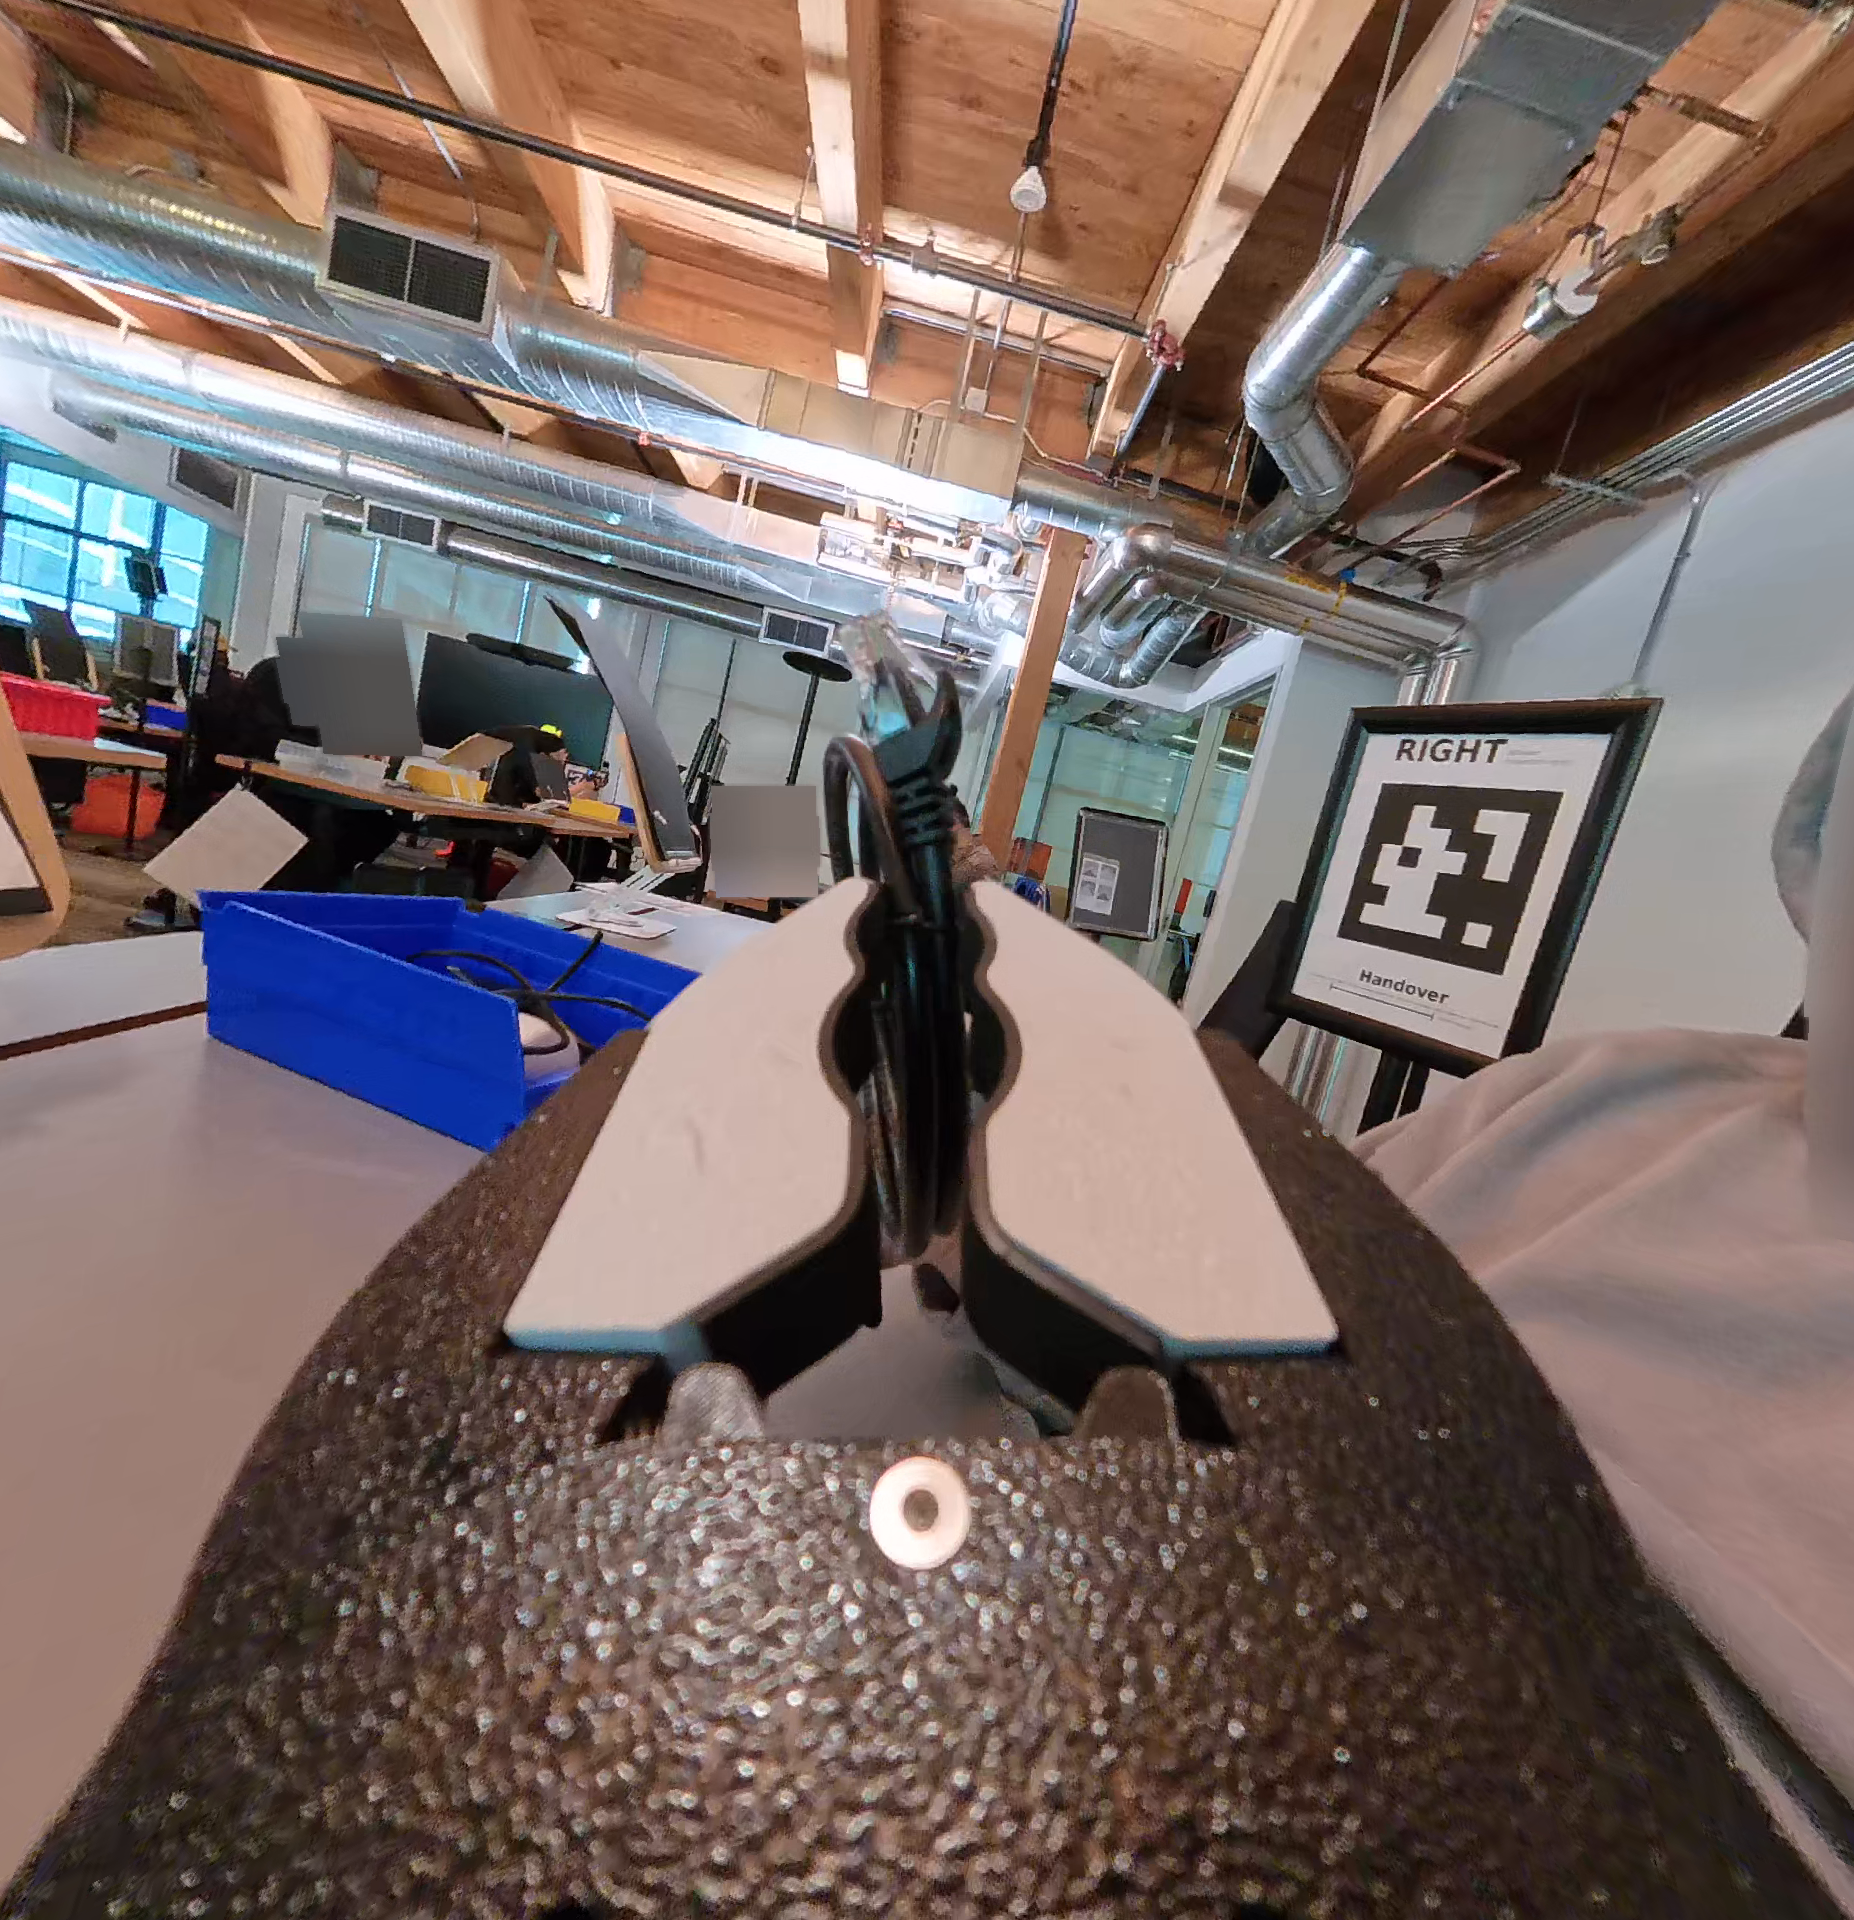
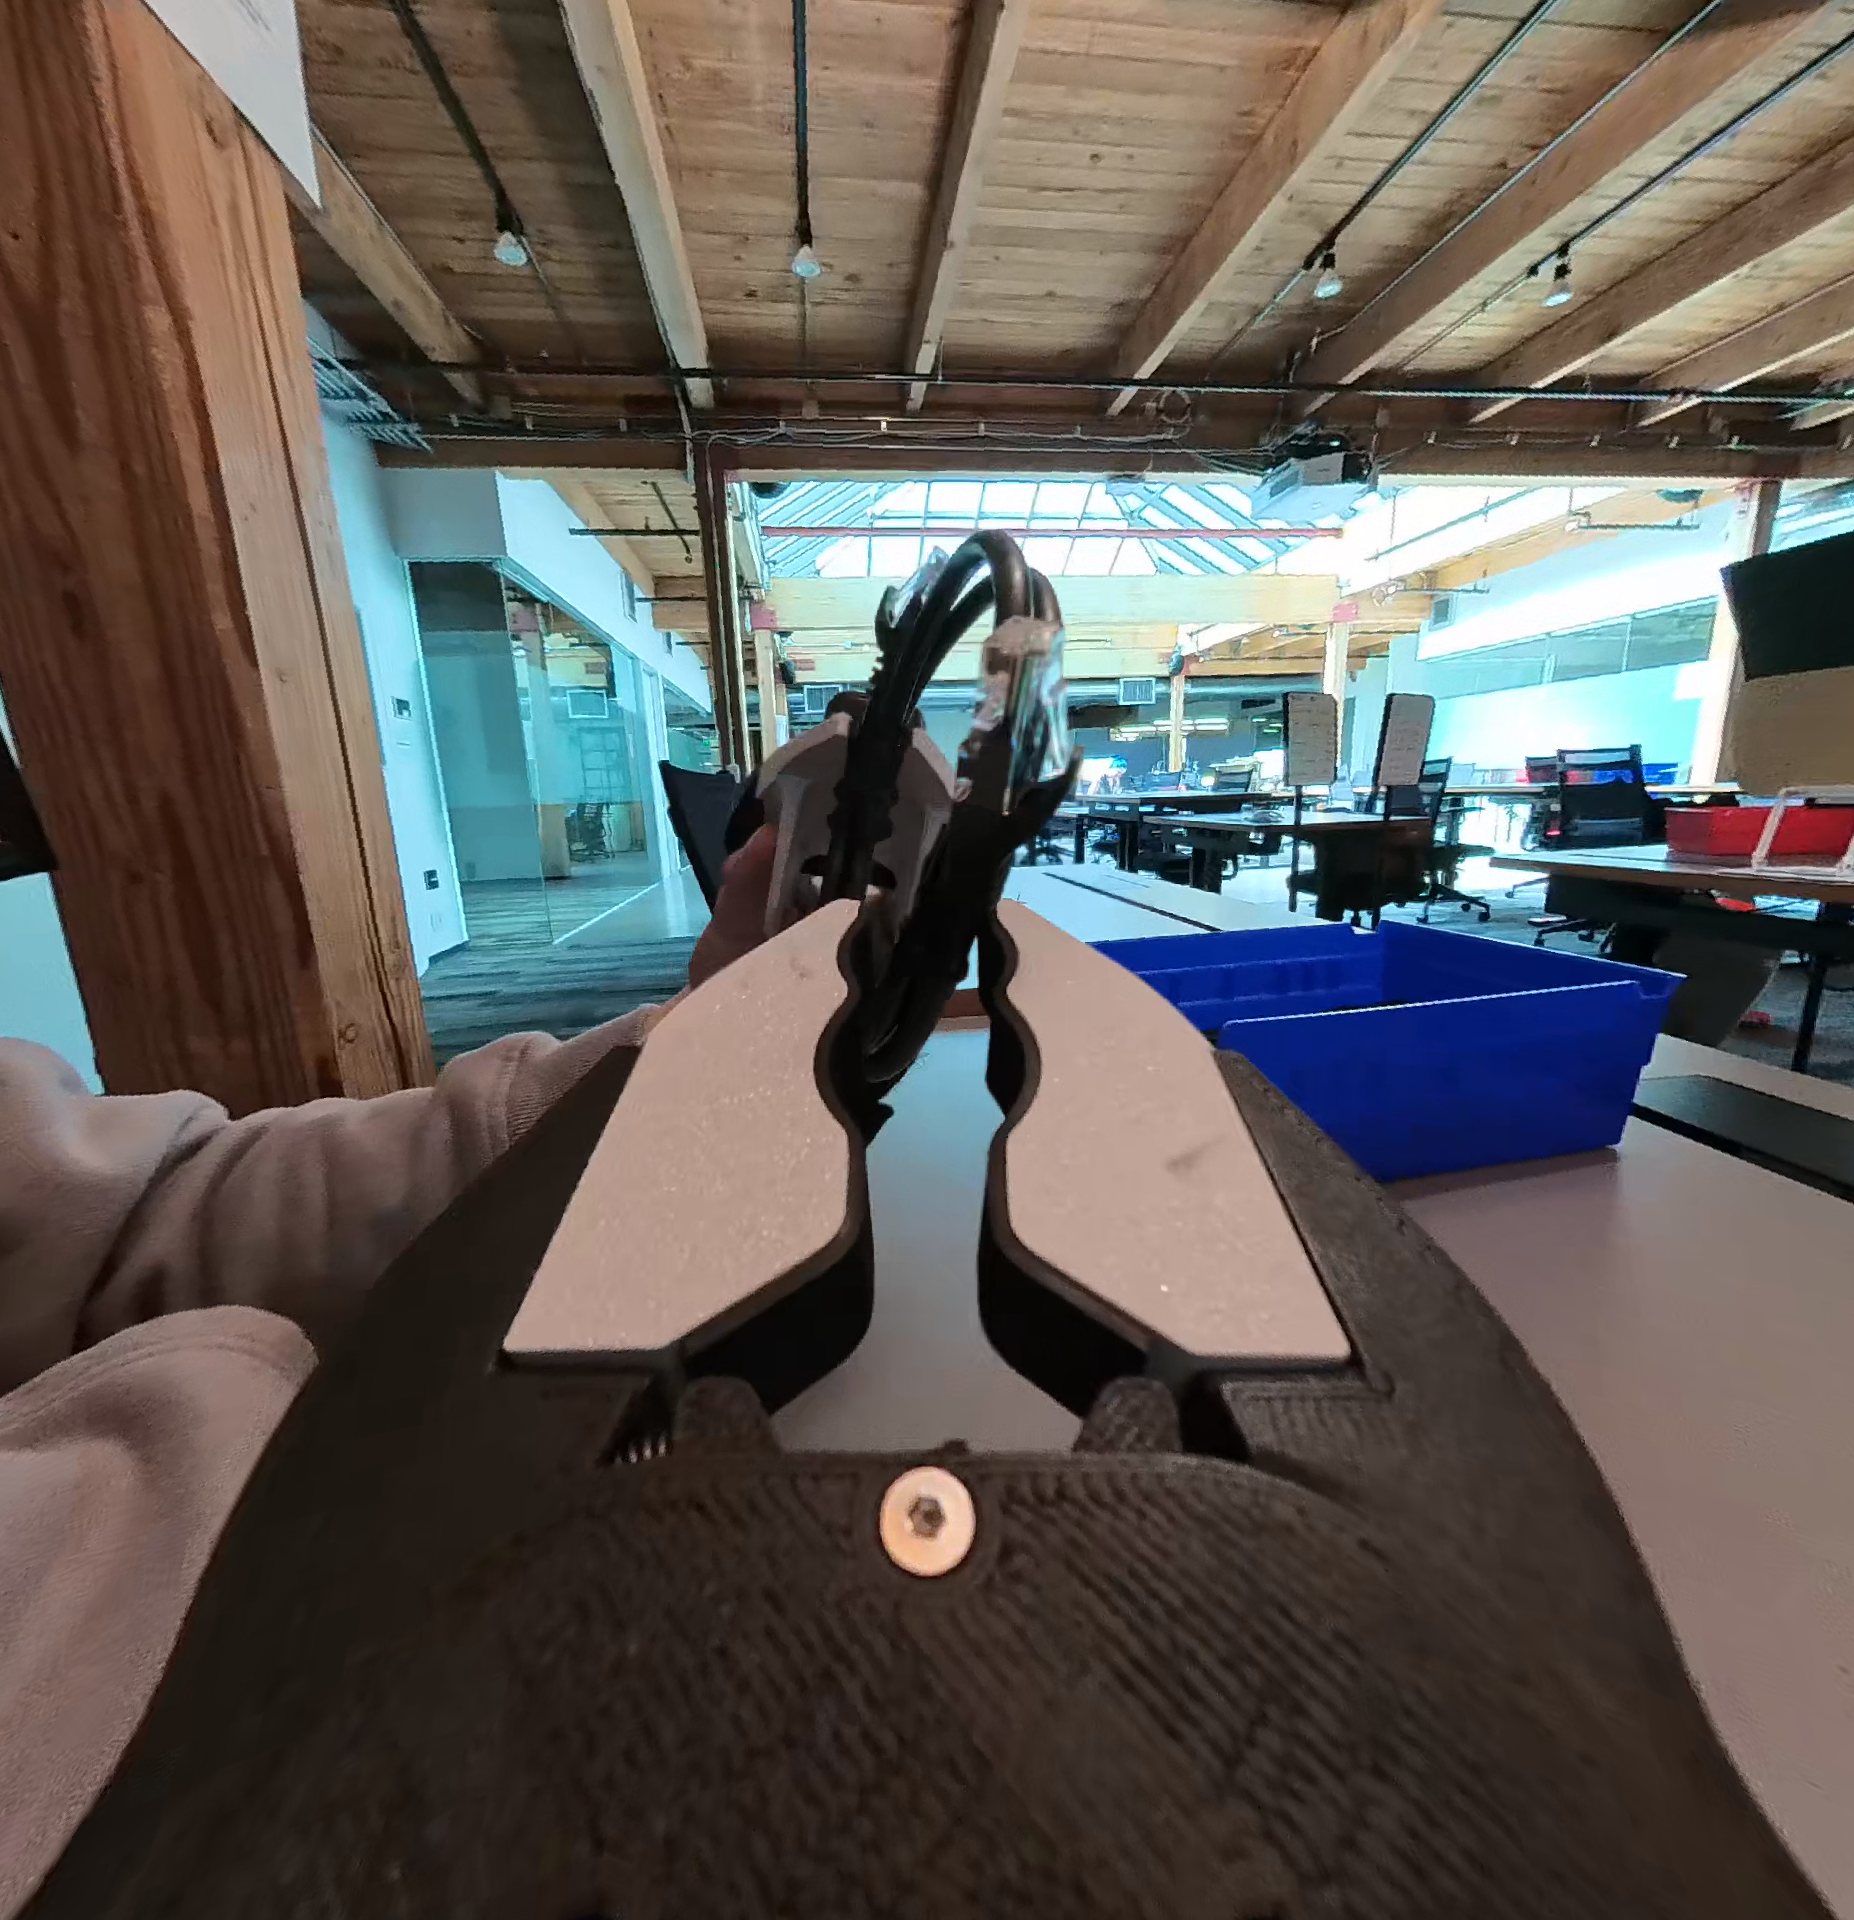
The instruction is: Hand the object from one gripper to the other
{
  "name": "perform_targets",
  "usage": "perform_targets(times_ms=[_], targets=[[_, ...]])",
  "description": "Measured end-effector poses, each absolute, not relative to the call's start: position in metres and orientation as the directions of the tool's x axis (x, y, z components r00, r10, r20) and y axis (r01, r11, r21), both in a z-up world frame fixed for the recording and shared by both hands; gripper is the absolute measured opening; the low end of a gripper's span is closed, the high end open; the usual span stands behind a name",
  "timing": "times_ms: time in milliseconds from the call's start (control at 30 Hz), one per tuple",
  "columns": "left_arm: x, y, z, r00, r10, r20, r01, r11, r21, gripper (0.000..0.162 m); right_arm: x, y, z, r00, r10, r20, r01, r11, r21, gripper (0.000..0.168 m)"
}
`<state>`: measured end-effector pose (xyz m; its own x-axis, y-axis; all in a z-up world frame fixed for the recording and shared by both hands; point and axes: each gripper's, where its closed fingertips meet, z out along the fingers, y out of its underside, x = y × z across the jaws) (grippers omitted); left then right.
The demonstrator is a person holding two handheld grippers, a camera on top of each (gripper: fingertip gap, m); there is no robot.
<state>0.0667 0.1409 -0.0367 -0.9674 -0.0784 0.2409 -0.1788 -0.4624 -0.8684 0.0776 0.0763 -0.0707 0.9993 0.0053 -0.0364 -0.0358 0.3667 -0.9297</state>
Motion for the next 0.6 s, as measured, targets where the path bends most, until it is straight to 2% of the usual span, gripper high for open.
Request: perform_targets(times_ms=[133,233,333,467,533,600], targets=[[0.072,0.14,-0.04,-0.962,-0.119,0.245,-0.167,-0.455,-0.875,0.012,0.075,0.073,-0.068,0.992,0.074,-0.099,-0.119,0.36,-0.925,0.013],[0.094,0.141,-0.055,-0.915,-0.337,0.22,-0.086,-0.37,-0.925,0.013,0.079,0.068,-0.062,0.998,0.012,-0.069,-0.068,0.382,-0.921,0.013],[0.112,0.144,-0.068,-0.832,-0.533,0.153,-0.007,-0.266,-0.964,0.014,0.09,0.064,-0.059,0.994,-0.1,-0.05,-0.007,0.396,-0.918,0.012],[0.128,0.154,-0.073,-0.701,-0.701,0.133,0.009,-0.195,-0.981,0.04,0.117,0.051,-0.057,0.927,-0.374,0.005,0.144,0.347,-0.927,0.012],[0.13,0.152,-0.073,-0.655,-0.748,0.111,-0.005,-0.143,-0.99,0.049,0.129,0.044,-0.06,0.858,-0.507,0.078,0.241,0.264,-0.934,0.013],[0.12,0.136,-0.067,-0.681,-0.729,0.073,0.007,-0.106,-0.994,0.05,0.132,0.044,-0.063,0.798,-0.576,0.177,0.323,0.161,-0.933,0.012]])
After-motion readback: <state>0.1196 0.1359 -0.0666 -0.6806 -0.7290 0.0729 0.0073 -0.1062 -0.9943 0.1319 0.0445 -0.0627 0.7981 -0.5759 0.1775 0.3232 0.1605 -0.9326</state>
